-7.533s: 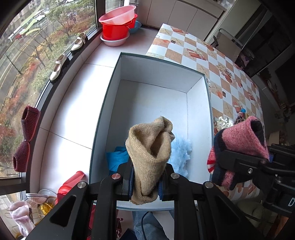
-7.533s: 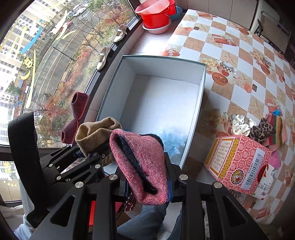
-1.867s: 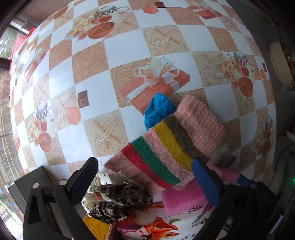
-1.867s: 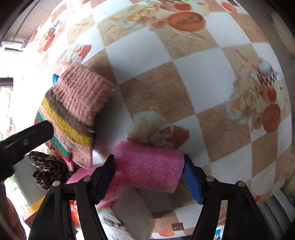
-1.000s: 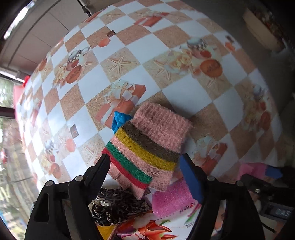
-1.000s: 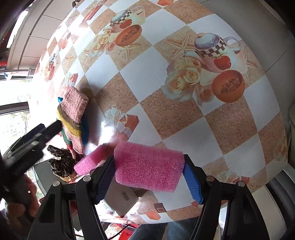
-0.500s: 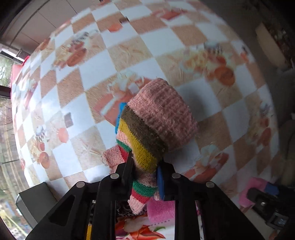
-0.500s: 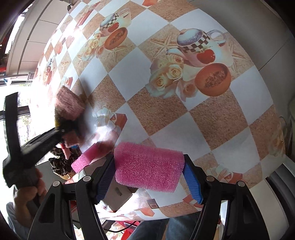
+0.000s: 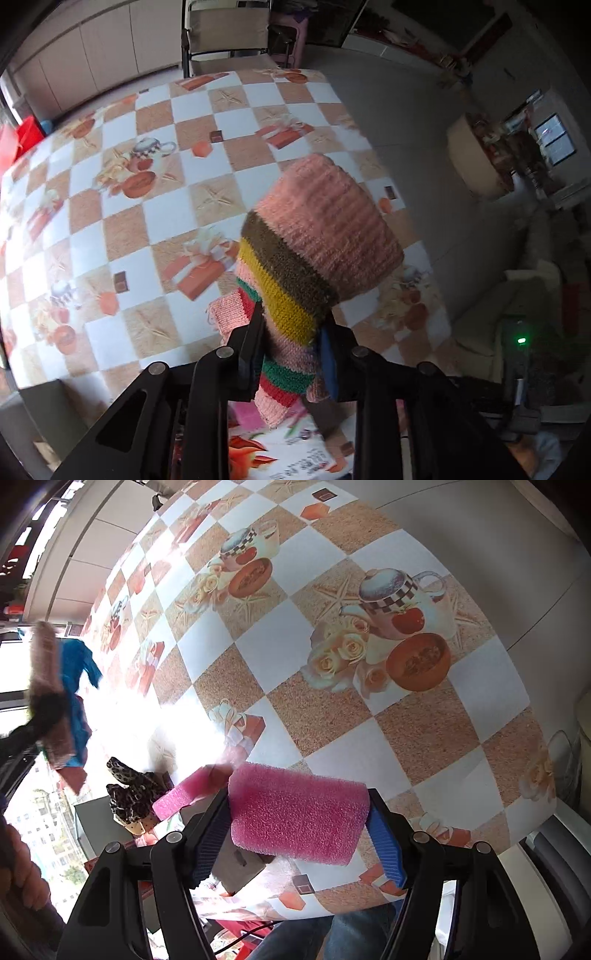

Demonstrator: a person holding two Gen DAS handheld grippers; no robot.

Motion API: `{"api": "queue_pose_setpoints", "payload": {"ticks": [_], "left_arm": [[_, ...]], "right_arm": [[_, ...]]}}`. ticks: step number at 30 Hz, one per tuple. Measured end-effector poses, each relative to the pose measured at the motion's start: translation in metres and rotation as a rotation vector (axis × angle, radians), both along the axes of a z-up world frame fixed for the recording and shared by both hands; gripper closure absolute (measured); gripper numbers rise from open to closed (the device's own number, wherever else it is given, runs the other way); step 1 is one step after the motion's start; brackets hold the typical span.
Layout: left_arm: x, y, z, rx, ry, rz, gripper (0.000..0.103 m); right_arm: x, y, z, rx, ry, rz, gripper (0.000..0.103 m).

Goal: Organize soft objects
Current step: 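Carry the striped knit piece and pink sponge in both tools over the white box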

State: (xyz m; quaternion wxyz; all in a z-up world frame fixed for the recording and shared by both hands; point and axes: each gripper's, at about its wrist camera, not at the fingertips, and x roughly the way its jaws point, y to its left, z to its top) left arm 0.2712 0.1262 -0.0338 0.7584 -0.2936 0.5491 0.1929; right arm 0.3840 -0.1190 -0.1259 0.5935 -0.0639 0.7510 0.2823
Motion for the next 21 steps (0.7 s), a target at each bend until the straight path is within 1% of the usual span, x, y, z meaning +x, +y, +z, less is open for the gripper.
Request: {"api": "queue_pose_setpoints", "payload": {"ticks": [1, 2, 4, 5, 6, 8, 10, 12, 16, 18, 21], "left_arm": [[-0.001, 0.001, 0.000, -0.007, -0.003, 0.007, 0.072], [-0.003, 0.001, 0.001, -0.009, -0.018, 0.017, 0.068], [-0.006, 0.005, 0.003, 0.005, -0.036, 0.043, 0.056], [-0.008, 0.007, 0.003, 0.008, -0.037, 0.059, 0.044], [-0.010, 0.010, 0.003, 0.014, -0.033, 0.072, 0.034], [-0.010, 0.016, 0.000, 0.039, 0.002, 0.087, 0.027], [-0.008, 0.020, -0.008, 0.035, 0.039, 0.089, 0.025], [-0.004, 0.019, -0.021, 0.021, 0.086, 0.071, 0.024], [0.015, -0.003, -0.057, 0.024, 0.212, -0.047, 0.024], [0.025, -0.016, -0.071, 0.052, 0.250, -0.105, 0.024], [0.041, -0.032, -0.086, 0.146, 0.310, -0.207, 0.024]], "right_arm": [[0.000, 0.000, 0.000, -0.001, 0.003, 0.000, 0.031], [0.000, 0.000, -0.001, 0.001, 0.010, 0.002, 0.031], [-0.001, 0.000, 0.000, 0.005, 0.010, 0.003, 0.031], [-0.002, 0.000, 0.000, 0.006, 0.010, 0.004, 0.031], [-0.002, -0.001, 0.000, 0.007, 0.013, 0.001, 0.031], [-0.003, -0.004, -0.001, 0.006, 0.018, -0.003, 0.031], [-0.003, -0.006, -0.004, 0.000, 0.027, -0.008, 0.031], [-0.002, -0.008, -0.007, -0.004, 0.036, -0.014, 0.031], [-0.002, -0.011, -0.011, -0.011, 0.047, -0.020, 0.031], [-0.002, -0.013, -0.013, -0.016, 0.053, -0.022, 0.031], [-0.001, -0.019, -0.016, -0.024, 0.060, -0.031, 0.031]]}}
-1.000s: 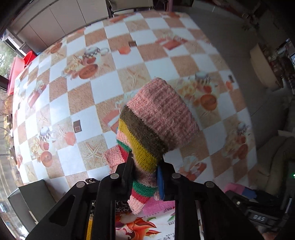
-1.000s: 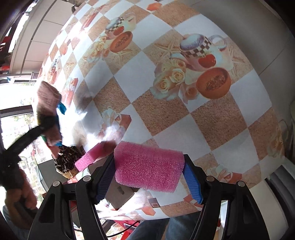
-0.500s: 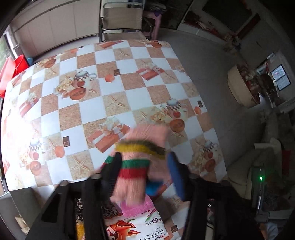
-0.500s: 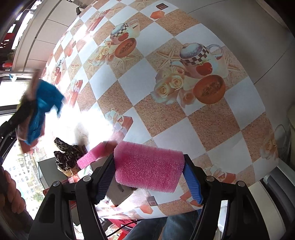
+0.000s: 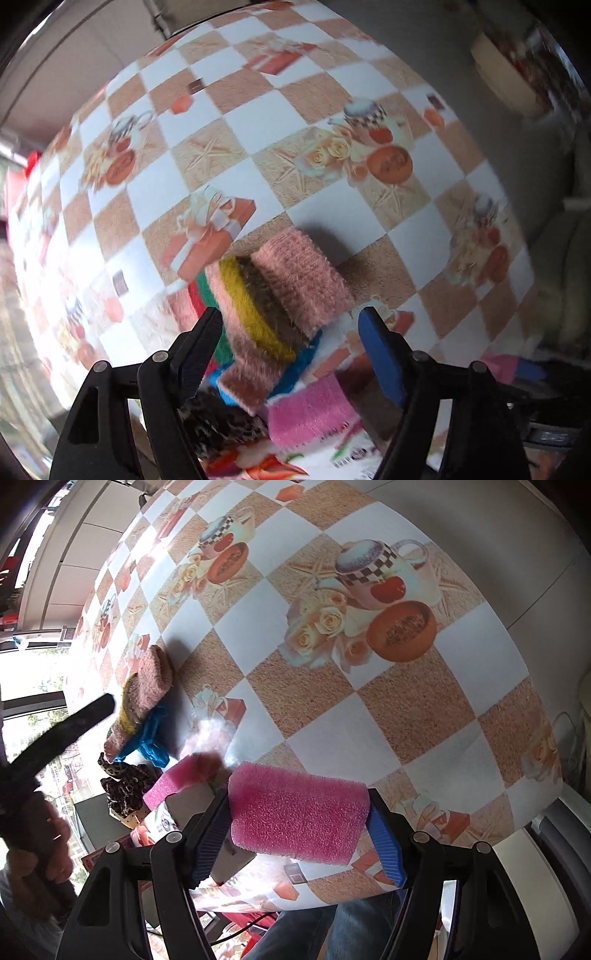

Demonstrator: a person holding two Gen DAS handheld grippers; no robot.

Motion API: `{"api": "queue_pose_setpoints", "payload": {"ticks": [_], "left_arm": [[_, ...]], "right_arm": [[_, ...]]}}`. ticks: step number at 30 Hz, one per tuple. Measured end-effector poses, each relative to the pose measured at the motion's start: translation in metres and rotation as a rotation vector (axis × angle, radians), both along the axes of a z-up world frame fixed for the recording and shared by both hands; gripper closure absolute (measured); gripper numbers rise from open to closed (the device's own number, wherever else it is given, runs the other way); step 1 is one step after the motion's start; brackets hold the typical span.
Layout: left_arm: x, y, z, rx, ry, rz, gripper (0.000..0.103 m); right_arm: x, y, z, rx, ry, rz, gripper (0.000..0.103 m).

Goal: Organize soft objects
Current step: 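Carry the striped knit piece and pink sponge in both tools over the white box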

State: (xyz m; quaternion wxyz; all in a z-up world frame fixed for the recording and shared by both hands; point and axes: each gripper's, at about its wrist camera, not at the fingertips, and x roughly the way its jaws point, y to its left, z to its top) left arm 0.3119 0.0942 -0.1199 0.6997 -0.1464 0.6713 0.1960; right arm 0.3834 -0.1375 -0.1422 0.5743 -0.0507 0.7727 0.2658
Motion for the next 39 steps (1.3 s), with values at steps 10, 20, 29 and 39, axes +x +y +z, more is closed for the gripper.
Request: {"api": "queue_pose_setpoints", "payload": {"ticks": [10, 20, 29, 39], "left_arm": [[0.015, 0.034, -0.042, -0.048, 0.105, 0.088, 0.092], [-0.008, 0.090, 0.046, -0.015, -0.118, 0.175, 0.092], [-0.006, 0.084, 0.088, -0.014, -0.200, 0.174, 0.092], [-0.038, 0.007, 0.104, -0.109, -0.248, 0.110, 0.092]], "right_arm": [[0.007, -0.022, -0.008, -0.022, 0.019, -0.051, 0.031], [0.013, -0.013, -0.001, 0.020, 0.016, -0.055, 0.031], [0.013, -0.002, 0.017, 0.034, -0.039, -0.012, 0.031], [0.001, 0.005, 0.035, 0.016, -0.112, 0.051, 0.031]]}}
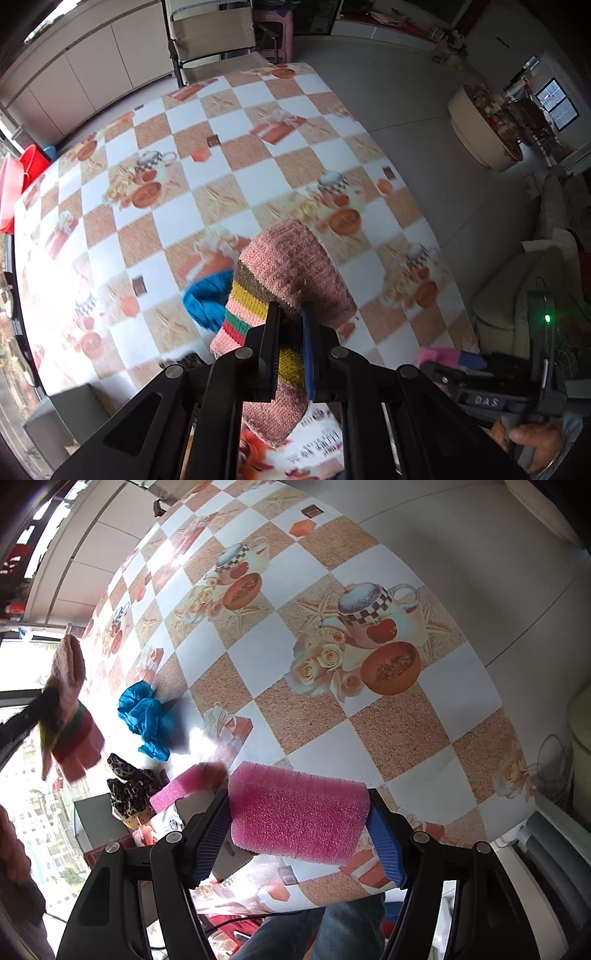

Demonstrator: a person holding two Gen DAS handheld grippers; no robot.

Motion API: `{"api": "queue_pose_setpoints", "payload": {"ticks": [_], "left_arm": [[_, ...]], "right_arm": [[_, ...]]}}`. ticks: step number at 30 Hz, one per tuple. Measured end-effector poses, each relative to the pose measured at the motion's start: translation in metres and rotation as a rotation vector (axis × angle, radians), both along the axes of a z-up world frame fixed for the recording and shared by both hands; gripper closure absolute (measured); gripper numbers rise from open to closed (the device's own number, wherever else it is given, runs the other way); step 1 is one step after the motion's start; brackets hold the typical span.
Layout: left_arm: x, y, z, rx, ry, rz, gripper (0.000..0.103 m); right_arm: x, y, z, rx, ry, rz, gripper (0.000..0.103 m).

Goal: Organize soft objects
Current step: 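Carry the striped knit piece and pink sponge in both tools over the white box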

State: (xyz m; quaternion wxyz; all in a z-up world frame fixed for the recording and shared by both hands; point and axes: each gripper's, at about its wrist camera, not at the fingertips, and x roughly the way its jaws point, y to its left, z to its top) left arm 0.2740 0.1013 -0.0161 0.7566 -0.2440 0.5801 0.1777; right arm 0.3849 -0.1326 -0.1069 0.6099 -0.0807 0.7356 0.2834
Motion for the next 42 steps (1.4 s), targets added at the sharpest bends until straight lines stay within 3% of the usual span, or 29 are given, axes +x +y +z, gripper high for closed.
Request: {"api": "queue_pose_setpoints", "payload": {"ticks": [5, 17, 30, 42], "left_arm": [[-0.031, -0.031, 0.001, -0.056, -0.013, -0.016, 0.092], [-0.094, -0.069, 0.015, -0.100, -0.073, -0.031, 0.092], [-0.166, -0.049, 0.066, -0.026, -0.177, 0.065, 0.092], [-0.238, -0.027, 0.085, 0.001, -0.223, 0.204, 0.092]], "right_arm": [[-0.018, 0.000, 0.006, -0.013, -0.026, 0.038, 0.031], [-0.071, -0.002, 0.024, -0.026, -0.070, 0.059, 0.031], [-0.133, 0.050, 0.088, 0.067, -0.168, 0.184, 0.031], [-0.195, 0.109, 0.124, 0.120, -0.240, 0.373, 0.031]]}}
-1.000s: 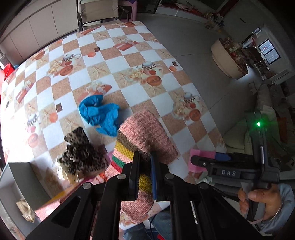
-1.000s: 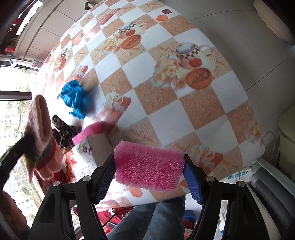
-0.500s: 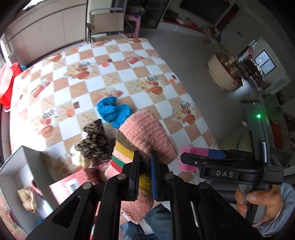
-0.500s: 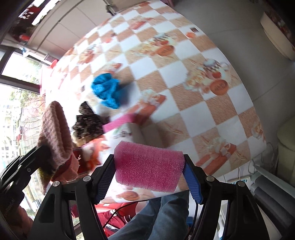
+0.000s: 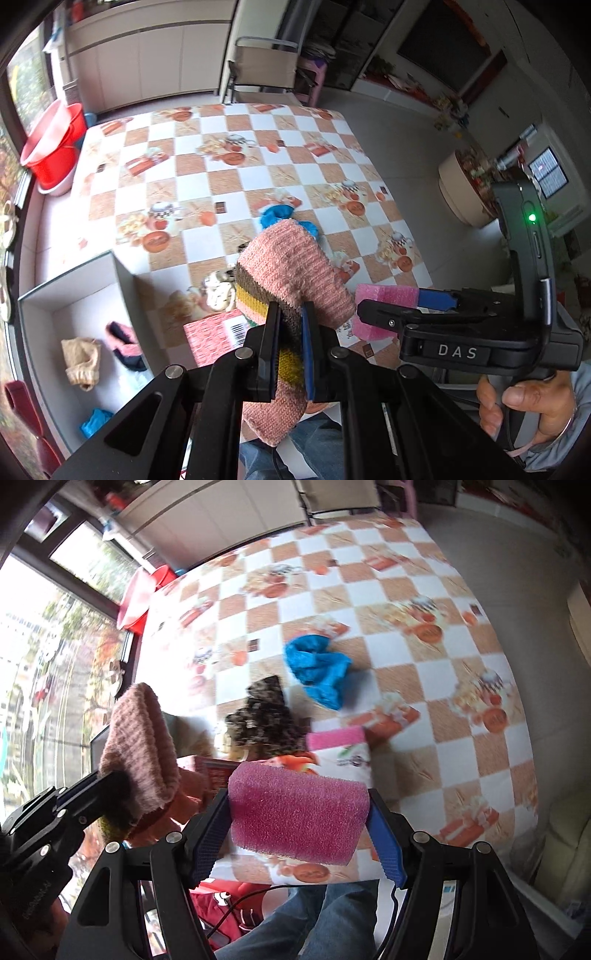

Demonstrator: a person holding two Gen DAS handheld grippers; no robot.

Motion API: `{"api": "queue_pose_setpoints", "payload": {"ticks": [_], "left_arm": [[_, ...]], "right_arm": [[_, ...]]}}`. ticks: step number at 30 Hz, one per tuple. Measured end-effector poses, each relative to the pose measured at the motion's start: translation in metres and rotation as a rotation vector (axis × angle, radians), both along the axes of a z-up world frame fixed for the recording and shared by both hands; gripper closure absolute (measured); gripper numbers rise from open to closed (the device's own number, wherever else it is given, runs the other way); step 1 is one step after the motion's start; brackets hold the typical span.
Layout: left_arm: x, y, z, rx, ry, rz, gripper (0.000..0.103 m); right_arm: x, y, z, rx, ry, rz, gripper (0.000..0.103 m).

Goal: Organize soft objects
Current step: 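Carry the striped knit piece and pink sponge in both tools over the white box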

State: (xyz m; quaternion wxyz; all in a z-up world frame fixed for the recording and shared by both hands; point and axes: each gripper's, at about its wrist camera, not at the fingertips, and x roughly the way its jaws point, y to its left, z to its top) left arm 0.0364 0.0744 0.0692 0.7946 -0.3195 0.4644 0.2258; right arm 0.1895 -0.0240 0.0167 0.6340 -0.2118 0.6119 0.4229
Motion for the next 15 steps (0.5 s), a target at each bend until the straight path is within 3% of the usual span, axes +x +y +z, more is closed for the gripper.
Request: {"api": "queue_pose_setpoints", "payload": {"ticks": [15], "left_arm": [[-0.090, 0.022, -0.002, 0.006, -0.006, 0.177, 0.092]], "right_arm": [[-0.083, 0.048, 0.012, 0.013, -0.023, 0.190, 0.031]]}}
